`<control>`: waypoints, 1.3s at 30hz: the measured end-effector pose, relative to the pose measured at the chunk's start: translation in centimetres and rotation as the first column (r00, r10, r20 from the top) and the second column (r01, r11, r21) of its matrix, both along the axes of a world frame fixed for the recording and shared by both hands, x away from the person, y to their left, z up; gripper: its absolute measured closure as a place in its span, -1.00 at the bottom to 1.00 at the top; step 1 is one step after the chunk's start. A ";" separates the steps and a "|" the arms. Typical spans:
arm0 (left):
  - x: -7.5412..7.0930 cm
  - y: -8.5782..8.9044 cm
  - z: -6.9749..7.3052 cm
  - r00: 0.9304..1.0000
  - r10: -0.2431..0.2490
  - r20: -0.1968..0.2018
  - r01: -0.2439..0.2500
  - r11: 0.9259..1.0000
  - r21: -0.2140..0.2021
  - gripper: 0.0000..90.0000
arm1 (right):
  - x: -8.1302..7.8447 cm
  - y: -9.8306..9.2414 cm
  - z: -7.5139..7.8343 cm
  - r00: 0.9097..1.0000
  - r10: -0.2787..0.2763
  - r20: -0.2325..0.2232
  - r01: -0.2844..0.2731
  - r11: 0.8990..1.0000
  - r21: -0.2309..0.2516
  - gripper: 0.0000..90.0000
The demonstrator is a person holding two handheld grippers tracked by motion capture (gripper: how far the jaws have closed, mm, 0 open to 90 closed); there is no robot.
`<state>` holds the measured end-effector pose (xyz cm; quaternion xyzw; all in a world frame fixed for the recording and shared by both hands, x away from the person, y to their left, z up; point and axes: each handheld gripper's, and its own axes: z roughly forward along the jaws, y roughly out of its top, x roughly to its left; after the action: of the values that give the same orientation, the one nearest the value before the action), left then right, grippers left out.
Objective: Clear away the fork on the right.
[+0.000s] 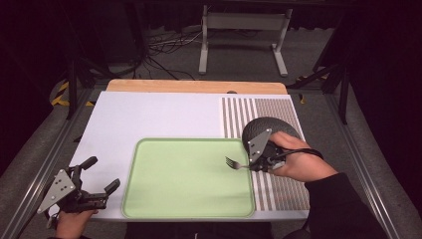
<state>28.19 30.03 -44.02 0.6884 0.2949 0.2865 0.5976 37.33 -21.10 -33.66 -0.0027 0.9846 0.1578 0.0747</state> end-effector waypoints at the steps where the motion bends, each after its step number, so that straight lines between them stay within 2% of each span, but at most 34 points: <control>1: 0.0 0.0 0.0 1.000 0.000 0.000 0.000 1.000 -0.001 -1.00 | 0.0 0.3 0.0 1.000 0.005 0.000 -0.005 1.000 0.006 0.88; 11: 0.0 0.0 0.0 1.000 -0.001 0.001 0.001 1.000 -0.001 -1.00 | 0.2 2.4 -0.2 1.000 -0.003 -0.019 0.003 0.999 0.036 0.88; 12: 0.0 0.0 0.0 1.000 -0.001 0.000 0.001 1.000 -0.001 -1.00 | 0.1 2.6 -0.2 1.000 -0.015 -0.027 0.016 0.999 0.036 0.88; 13: 0.0 0.0 0.0 1.000 -0.002 0.000 0.002 1.000 -0.001 -1.00 | 0.2 3.0 -0.2 0.996 -0.063 -0.064 0.066 0.997 0.045 0.88; 16: 0.0 0.0 0.0 1.000 -0.002 0.000 0.002 1.000 -0.001 -1.00 | 0.2 3.3 -0.2 0.993 -0.088 -0.076 0.092 0.994 0.055 0.88; 18: 0.0 0.0 0.0 1.000 -0.002 0.001 0.002 1.000 0.000 -1.00 | 0.2 3.7 -0.1 0.985 -0.145 -0.096 0.152 0.986 0.067 0.88; 20: 0.0 0.0 0.0 1.000 -0.002 0.001 0.002 1.000 -0.001 -1.00 | 0.1 4.0 0.0 0.964 -0.223 -0.142 0.236 0.969 0.077 0.88; 21: 0.0 0.0 0.0 1.000 -0.001 0.002 0.001 1.000 -0.002 -1.00 | 0.1 4.1 0.0 0.940 -0.287 -0.184 0.307 0.947 0.095 0.88; 22: 0.0 0.0 0.0 1.000 -0.001 0.001 0.001 1.000 -0.002 -1.00 | 0.2 4.1 0.0 0.927 -0.314 -0.206 0.341 0.933 0.115 0.88; 24: 0.0 0.0 0.0 1.000 -0.001 0.002 0.001 1.000 -0.001 -1.00 | 0.3 4.2 0.0 0.893 -0.377 -0.246 0.416 0.900 0.129 0.88; 25: 0.0 0.0 0.0 1.000 -0.001 0.002 0.001 1.000 -0.002 -1.00 | 0.3 4.2 0.0 0.893 -0.377 -0.246 0.416 0.900 0.129 0.88; 26: 0.0 0.0 0.0 1.000 -0.002 0.001 0.002 1.000 -0.001 -1.00 | 0.2 4.4 0.1 0.868 -0.428 -0.252 0.467 0.875 0.124 0.88; 30: 0.0 0.0 0.0 1.000 0.000 0.003 0.000 1.000 0.001 -1.00 | 0.2 4.8 -0.2 0.834 -0.490 -0.254 0.527 0.844 0.102 0.88; 31: 0.0 0.0 0.0 1.000 0.000 0.004 0.000 1.000 0.001 -1.00 | 0.2 4.8 -0.2 0.834 -0.490 -0.254 0.527 0.844 0.102 0.88; 32: 0.0 0.0 0.0 1.000 -0.001 0.004 0.001 1.000 0.002 -1.00 | 0.2 4.9 -0.2 0.825 -0.501 -0.261 0.538 0.838 0.093 0.88; 34: 0.0 0.0 0.0 1.000 -0.001 0.002 0.001 1.000 -0.002 -1.00 | 0.1 5.2 -0.4 0.800 -0.543 -0.254 0.578 0.811 0.088 0.88; 36: 0.0 0.0 0.0 1.000 -0.001 0.002 0.001 1.000 0.001 -1.00 | 0.1 5.3 -0.4 0.773 -0.575 -0.266 0.614 0.784 0.088 0.88; 37: 0.0 0.0 0.0 1.000 -0.001 0.004 0.001 1.000 0.002 -1.00 | 0.0 5.4 -0.4 0.757 -0.592 -0.277 0.633 0.769 0.087 0.88; 38: 0.0 0.0 0.0 1.000 -0.001 0.003 0.001 1.000 0.002 -1.00 | 0.0 5.4 -0.5 0.745 -0.606 -0.279 0.647 0.757 0.084 0.88; 39: 0.0 0.0 0.0 1.000 -0.002 0.004 0.002 1.000 0.002 -1.00 | 0.0 5.5 -0.6 0.724 -0.628 -0.285 0.670 0.738 0.076 0.88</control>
<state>28.18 30.04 -43.99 0.6888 0.2930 0.2877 0.5975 37.34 -15.58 -34.21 0.3688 0.9065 0.2055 0.0055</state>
